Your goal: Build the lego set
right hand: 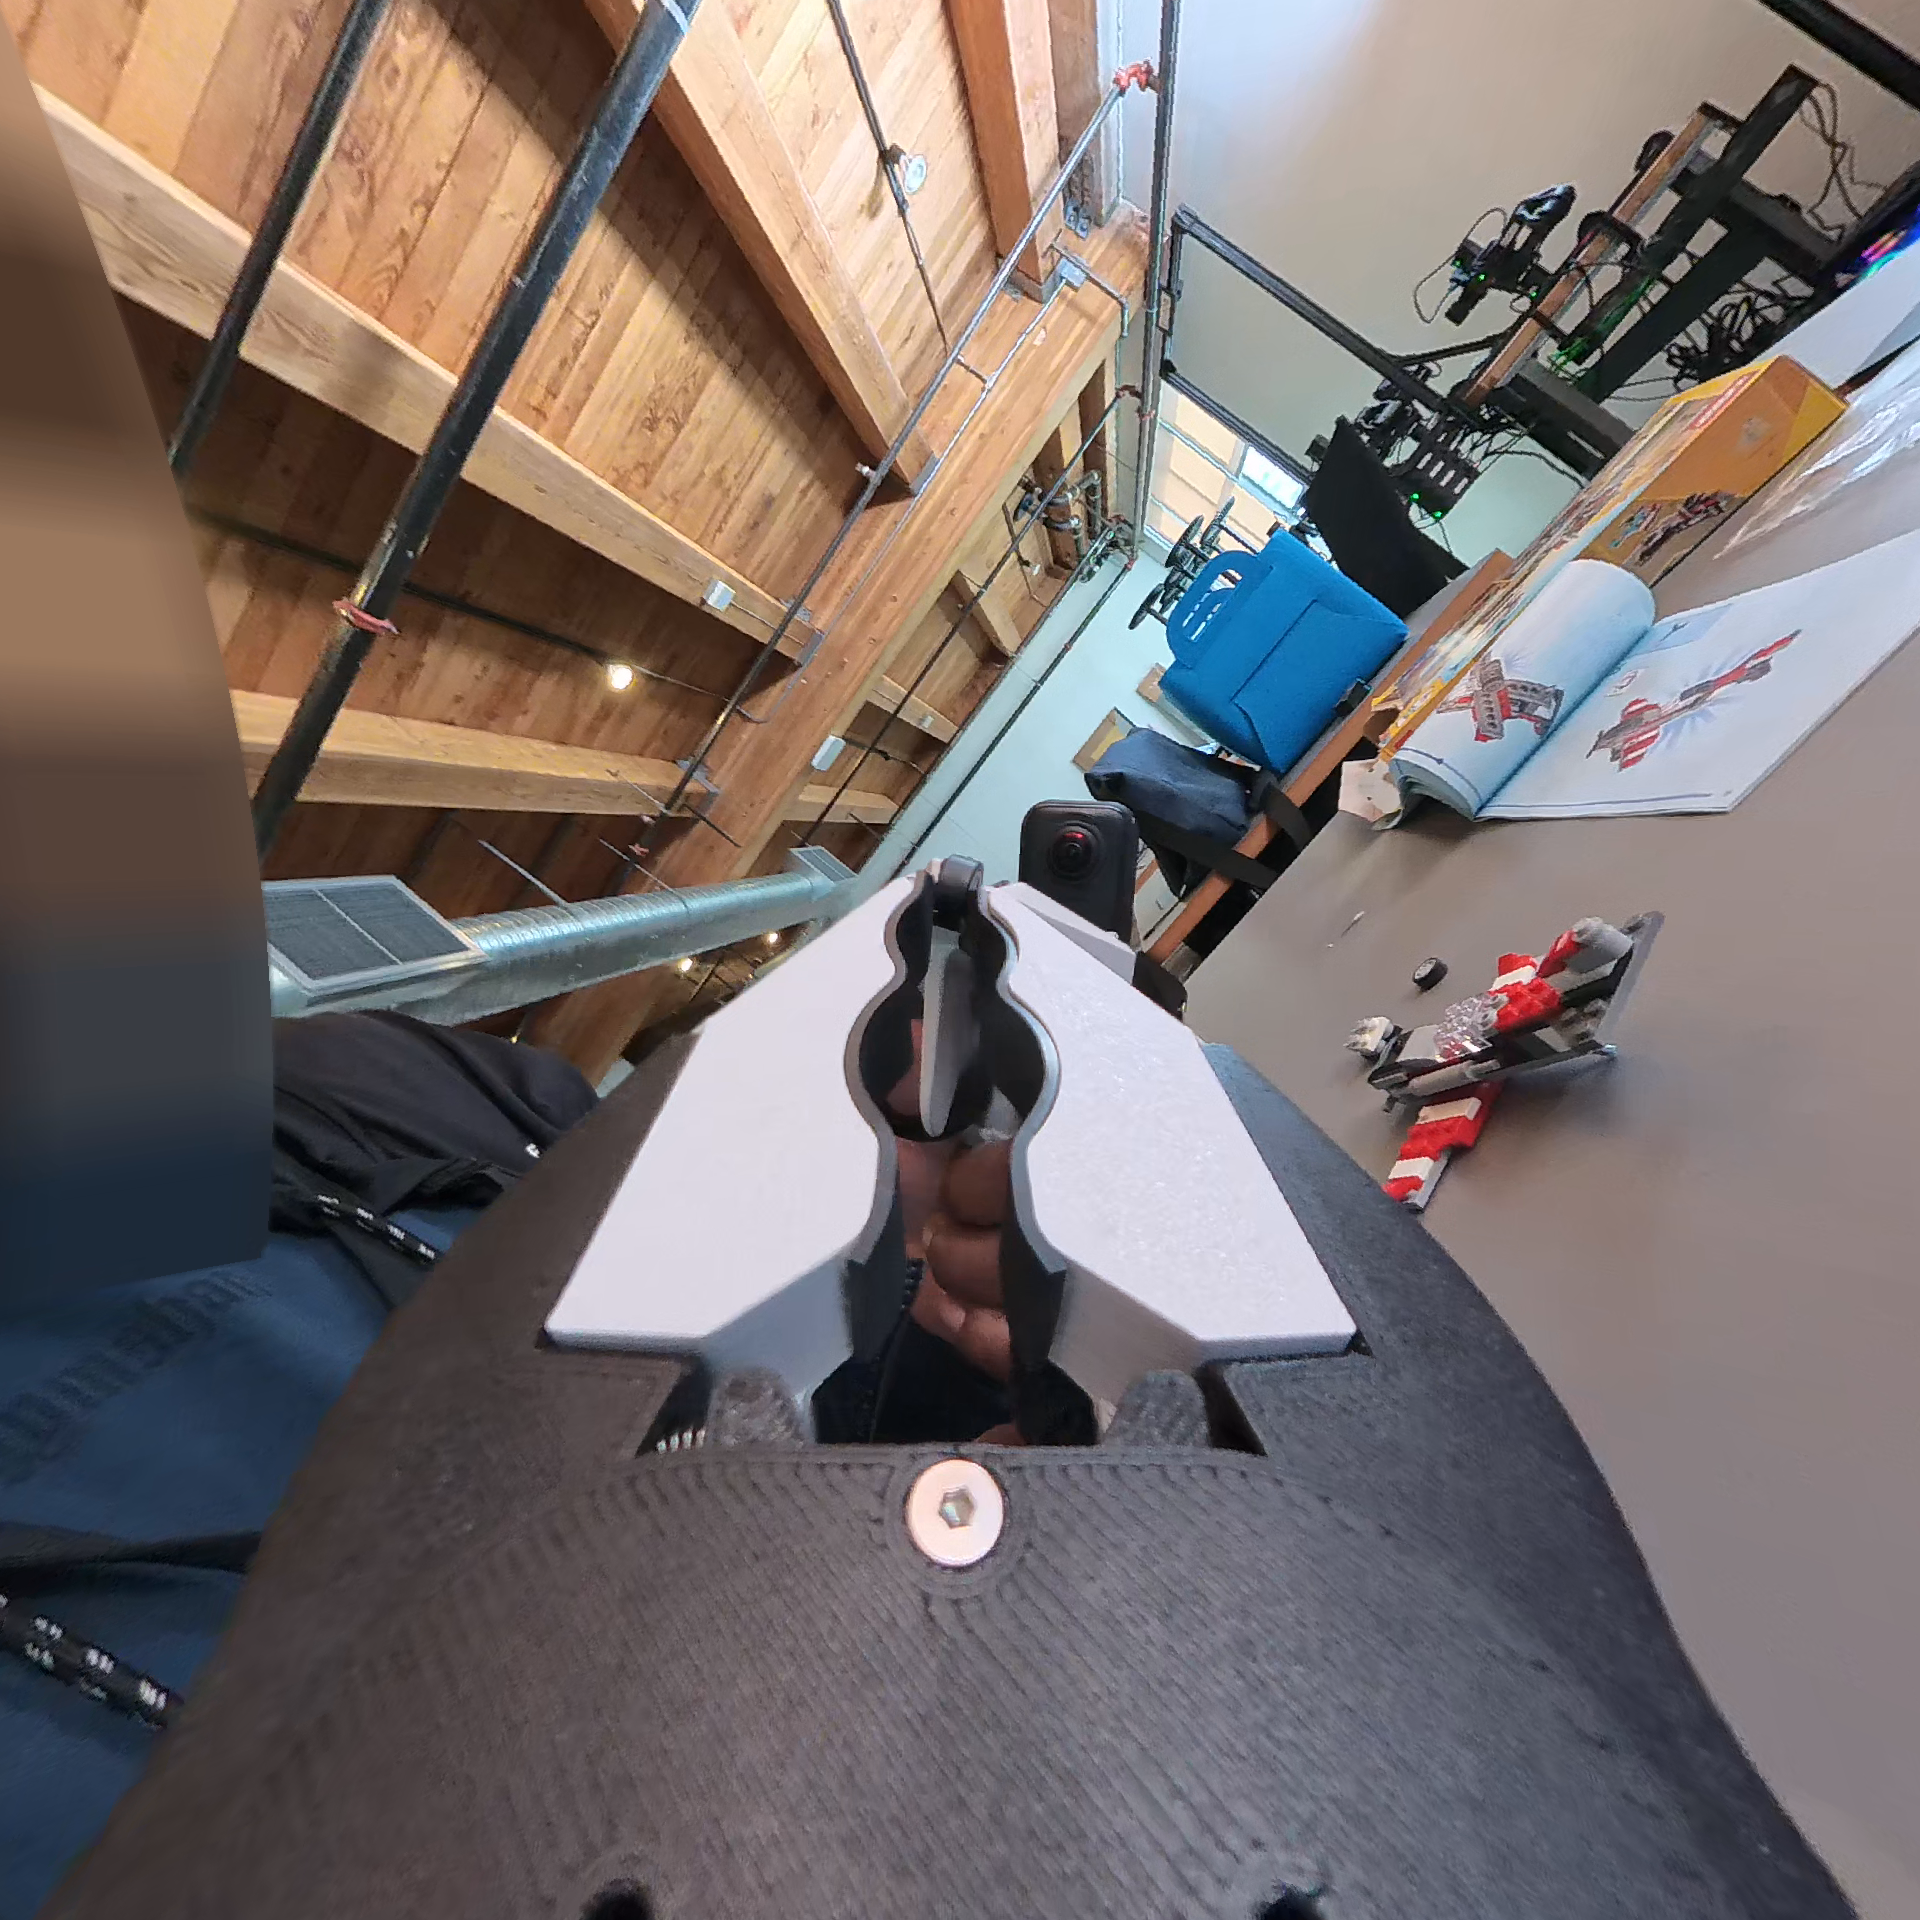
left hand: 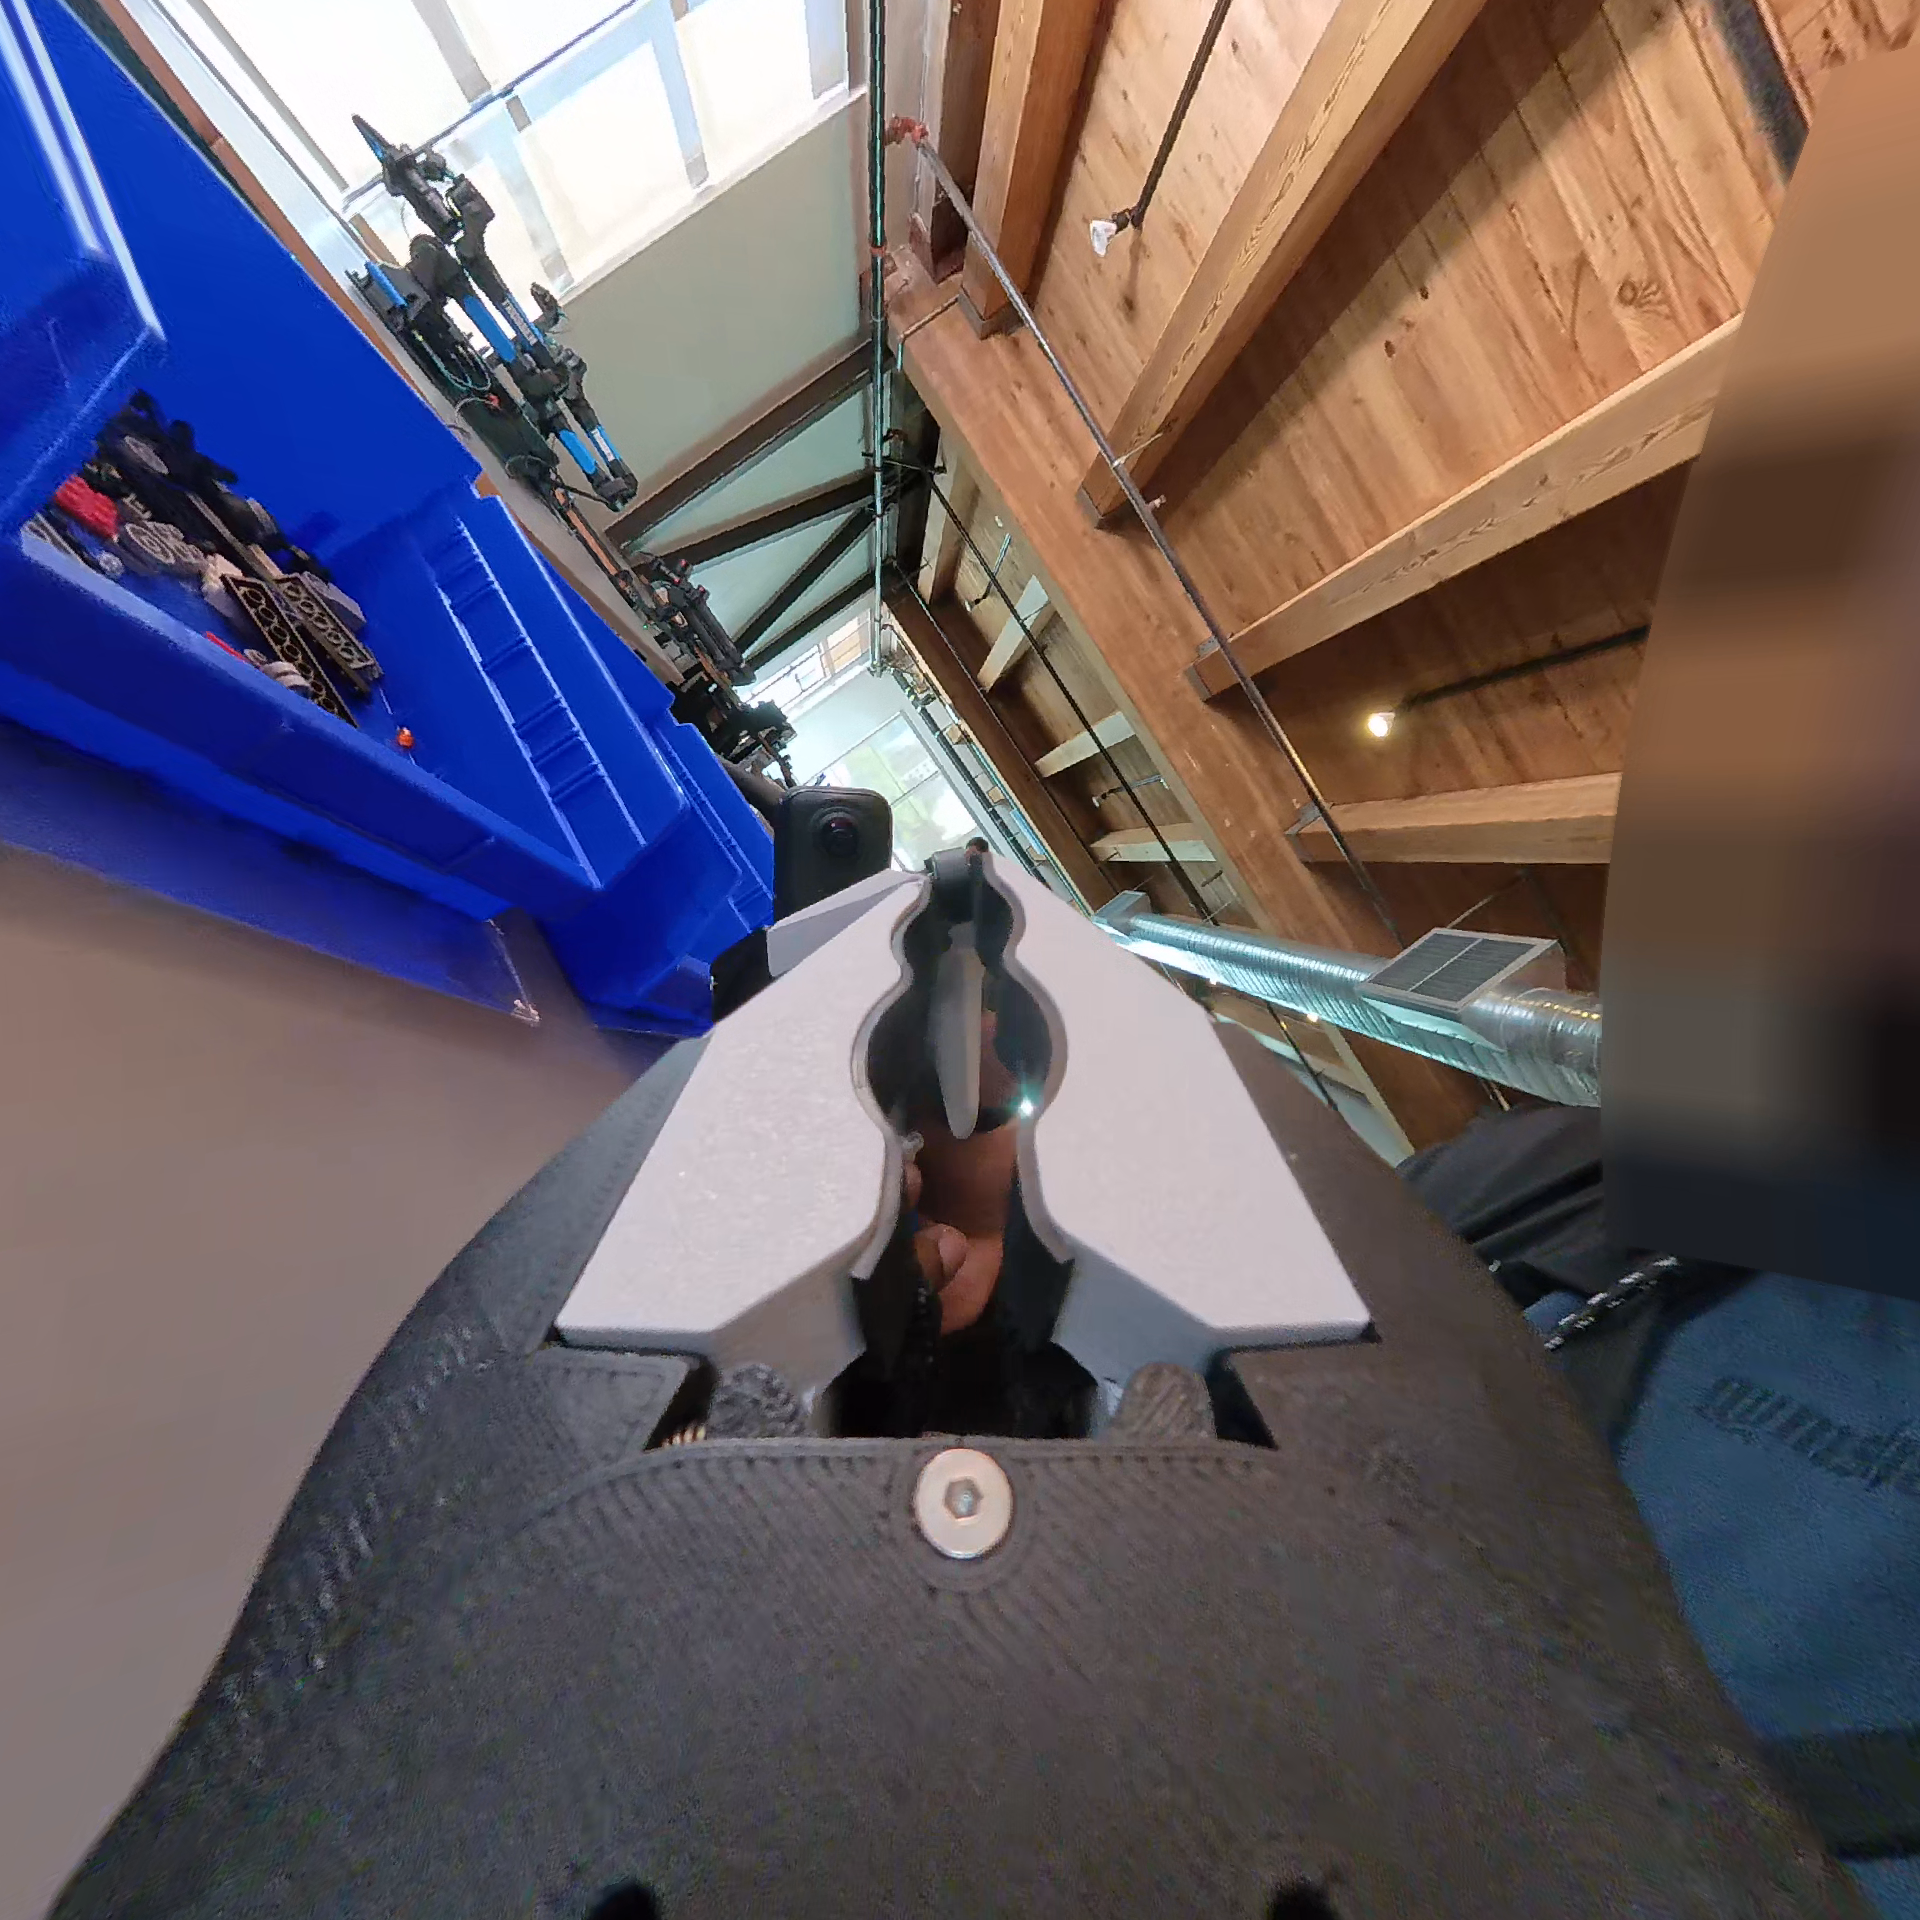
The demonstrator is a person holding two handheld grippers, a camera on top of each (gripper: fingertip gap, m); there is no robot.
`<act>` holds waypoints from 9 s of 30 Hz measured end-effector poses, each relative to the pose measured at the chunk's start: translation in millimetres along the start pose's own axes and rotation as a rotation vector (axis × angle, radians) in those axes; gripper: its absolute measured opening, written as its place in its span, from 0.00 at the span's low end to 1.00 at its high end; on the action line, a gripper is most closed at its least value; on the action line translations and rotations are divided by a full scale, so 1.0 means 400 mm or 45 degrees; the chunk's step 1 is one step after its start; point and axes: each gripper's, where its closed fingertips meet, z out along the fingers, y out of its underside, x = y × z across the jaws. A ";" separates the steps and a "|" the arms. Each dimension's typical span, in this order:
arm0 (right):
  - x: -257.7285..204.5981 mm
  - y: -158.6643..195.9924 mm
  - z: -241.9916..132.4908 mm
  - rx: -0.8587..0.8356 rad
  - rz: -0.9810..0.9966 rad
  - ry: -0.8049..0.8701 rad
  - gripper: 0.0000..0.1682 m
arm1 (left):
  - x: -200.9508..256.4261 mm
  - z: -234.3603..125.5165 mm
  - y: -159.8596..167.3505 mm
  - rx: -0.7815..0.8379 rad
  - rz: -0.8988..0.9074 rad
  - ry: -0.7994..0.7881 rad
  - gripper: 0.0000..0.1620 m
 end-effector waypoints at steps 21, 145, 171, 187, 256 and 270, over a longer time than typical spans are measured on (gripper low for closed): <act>0.030 0.014 0.005 -0.024 -0.021 0.096 0.03 | -0.028 -0.022 -0.009 0.022 -0.041 -0.094 0.03; 0.044 0.101 0.081 -0.194 0.111 -0.078 0.08 | -0.024 -0.159 0.021 -1.118 1.014 -0.704 0.10; 0.025 0.093 0.078 -0.147 0.148 -0.116 0.08 | -0.005 -0.138 0.013 -0.951 1.227 -0.576 0.10; 0.010 0.069 0.082 0.009 0.018 -0.130 0.08 | 0.007 -0.120 0.003 -0.581 0.767 -0.462 0.10; 0.029 0.100 0.130 -0.437 -1.776 0.512 0.19 | 0.014 -0.129 -0.018 -0.089 -0.242 -0.217 0.10; 0.024 0.100 0.117 -0.387 -1.525 0.427 0.23 | 0.007 -0.143 -0.023 -0.158 -0.025 -0.274 0.09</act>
